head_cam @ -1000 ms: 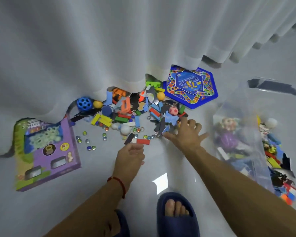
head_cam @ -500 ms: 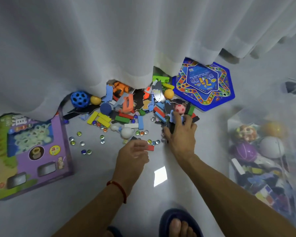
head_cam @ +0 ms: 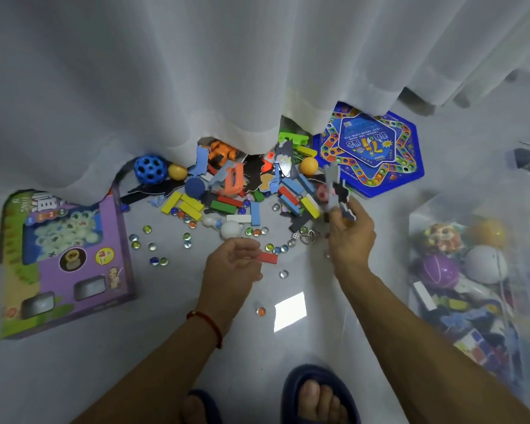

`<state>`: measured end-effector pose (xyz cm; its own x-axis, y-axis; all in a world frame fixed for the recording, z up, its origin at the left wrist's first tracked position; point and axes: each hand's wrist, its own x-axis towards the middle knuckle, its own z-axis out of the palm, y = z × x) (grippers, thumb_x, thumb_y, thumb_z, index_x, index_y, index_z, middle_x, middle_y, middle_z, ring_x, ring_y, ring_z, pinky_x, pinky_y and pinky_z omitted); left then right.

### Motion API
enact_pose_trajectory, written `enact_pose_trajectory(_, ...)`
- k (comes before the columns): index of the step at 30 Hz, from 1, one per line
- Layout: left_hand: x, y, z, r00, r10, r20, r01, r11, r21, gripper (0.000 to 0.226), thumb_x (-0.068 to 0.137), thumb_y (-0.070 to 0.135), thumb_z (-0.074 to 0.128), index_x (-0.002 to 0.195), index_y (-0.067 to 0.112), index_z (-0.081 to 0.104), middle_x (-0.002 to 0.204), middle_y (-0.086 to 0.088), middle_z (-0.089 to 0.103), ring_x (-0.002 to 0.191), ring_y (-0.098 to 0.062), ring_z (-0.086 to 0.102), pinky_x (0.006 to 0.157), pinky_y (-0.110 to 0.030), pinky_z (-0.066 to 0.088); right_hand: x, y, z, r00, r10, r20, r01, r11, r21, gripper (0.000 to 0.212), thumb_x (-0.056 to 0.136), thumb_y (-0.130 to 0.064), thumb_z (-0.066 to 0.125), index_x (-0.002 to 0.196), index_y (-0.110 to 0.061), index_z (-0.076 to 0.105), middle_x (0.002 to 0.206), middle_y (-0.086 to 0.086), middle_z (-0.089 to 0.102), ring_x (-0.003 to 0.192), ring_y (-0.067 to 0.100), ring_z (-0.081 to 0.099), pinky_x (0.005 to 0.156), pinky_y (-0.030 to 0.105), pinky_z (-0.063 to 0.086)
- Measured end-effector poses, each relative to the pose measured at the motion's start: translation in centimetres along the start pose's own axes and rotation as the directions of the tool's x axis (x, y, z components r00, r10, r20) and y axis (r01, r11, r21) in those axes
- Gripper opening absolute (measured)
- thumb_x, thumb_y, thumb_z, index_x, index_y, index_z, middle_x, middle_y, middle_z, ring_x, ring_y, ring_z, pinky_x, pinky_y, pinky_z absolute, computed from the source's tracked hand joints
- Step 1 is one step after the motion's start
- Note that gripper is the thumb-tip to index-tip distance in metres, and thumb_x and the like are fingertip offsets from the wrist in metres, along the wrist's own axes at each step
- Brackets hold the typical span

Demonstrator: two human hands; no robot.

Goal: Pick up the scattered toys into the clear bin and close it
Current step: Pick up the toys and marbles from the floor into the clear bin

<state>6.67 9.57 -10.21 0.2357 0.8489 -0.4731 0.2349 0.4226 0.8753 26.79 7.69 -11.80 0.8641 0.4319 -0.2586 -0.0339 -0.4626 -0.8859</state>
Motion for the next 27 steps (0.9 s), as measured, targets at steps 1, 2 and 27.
enact_pose_trajectory(1,-0.3,-0.7,-0.2,0.998,0.056,-0.005,-0.054,0.982,0.183,0.023,0.084,0.005,0.069,0.103,0.018,0.065,0.102,0.001,0.069,0.092,-0.015,0.066,0.074,-0.024,0.058,-0.7,-0.4,-0.5,0.999,0.038,-0.017,-0.037,0.998,0.053,0.045,0.099,-0.023,0.061,0.143,-0.024,0.053,0.114,-0.006,0.057,0.087,0.025,0.068,0.077,0.045,0.062)
enact_pose_trajectory(2,-1.0,-1.6,-0.4,0.992,0.124,0.007,-0.117,0.916,0.385,0.022,0.084,0.014,0.071,0.102,0.022,0.063,0.101,0.005,0.065,0.091,-0.012,0.063,0.073,-0.018,0.053,-1.5,-0.5,-1.0,0.998,0.060,-0.021,-0.058,0.994,0.088,0.046,0.099,-0.022,0.060,0.144,-0.024,0.051,0.117,-0.006,0.057,0.084,0.025,0.068,0.073,0.043,0.063)
enact_pose_trajectory(27,-4.3,-8.3,-2.3,0.889,0.448,0.096,-0.377,0.594,0.711,0.015,0.076,-0.005,0.074,0.075,0.005,0.064,0.076,-0.006,0.058,0.065,-0.015,0.053,0.064,-0.011,0.035,-6.0,5.7,-6.4,0.804,-0.500,0.321,0.594,0.692,-0.410,0.039,0.095,-0.013,0.063,0.134,-0.009,0.059,0.130,0.012,0.056,0.114,0.022,0.055,0.101,0.018,0.036)
